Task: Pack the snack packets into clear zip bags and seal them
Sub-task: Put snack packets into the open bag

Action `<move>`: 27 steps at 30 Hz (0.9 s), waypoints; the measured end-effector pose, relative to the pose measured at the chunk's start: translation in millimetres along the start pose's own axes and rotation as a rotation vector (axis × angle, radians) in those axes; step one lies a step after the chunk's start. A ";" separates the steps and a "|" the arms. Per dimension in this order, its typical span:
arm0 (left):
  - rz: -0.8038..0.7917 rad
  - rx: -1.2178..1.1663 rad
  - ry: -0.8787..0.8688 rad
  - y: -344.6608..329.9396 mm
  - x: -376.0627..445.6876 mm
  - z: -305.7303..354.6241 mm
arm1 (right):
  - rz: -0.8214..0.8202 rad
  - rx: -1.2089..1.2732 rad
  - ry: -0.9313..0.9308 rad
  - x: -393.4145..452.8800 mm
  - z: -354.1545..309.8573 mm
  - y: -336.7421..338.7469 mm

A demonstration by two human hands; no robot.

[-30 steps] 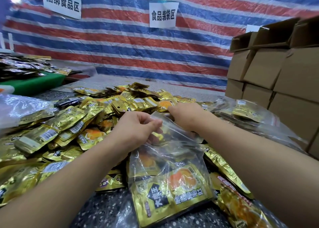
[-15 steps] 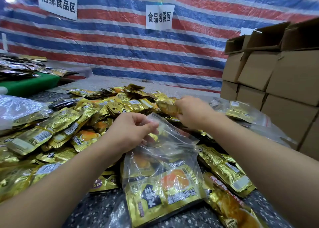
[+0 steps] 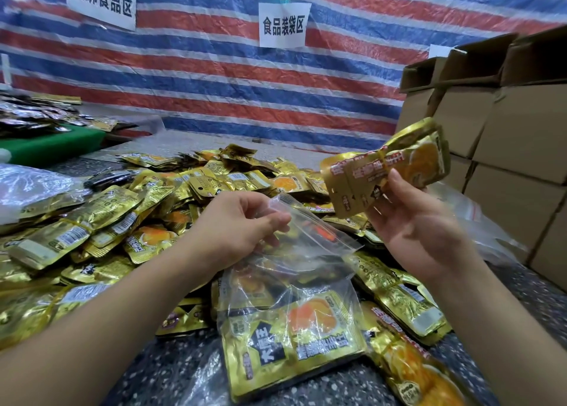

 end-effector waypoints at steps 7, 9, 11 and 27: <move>0.011 0.021 -0.038 2.7 1.4 1.6 | -0.112 -0.174 0.011 -3.8 15.0 -7.1; 0.010 0.034 -0.053 1.6 1.6 1.8 | -0.112 -0.224 0.028 -4.1 16.4 -6.1; 0.008 0.049 -0.056 1.4 1.9 0.4 | -0.088 -0.259 0.058 -3.1 14.5 -4.2; -0.023 -0.069 -0.050 2.5 2.1 4.3 | -0.180 -0.412 0.031 -9.3 13.1 -14.5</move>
Point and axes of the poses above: each hand's wrist, its own x-axis towards the middle knuckle, its own y-axis out of the back of the hand, z = x × y, the point moved 8 cm from there along x, towards the middle knuckle, and after that the axes turned 3 degrees about -z, right-handed, at the moved point
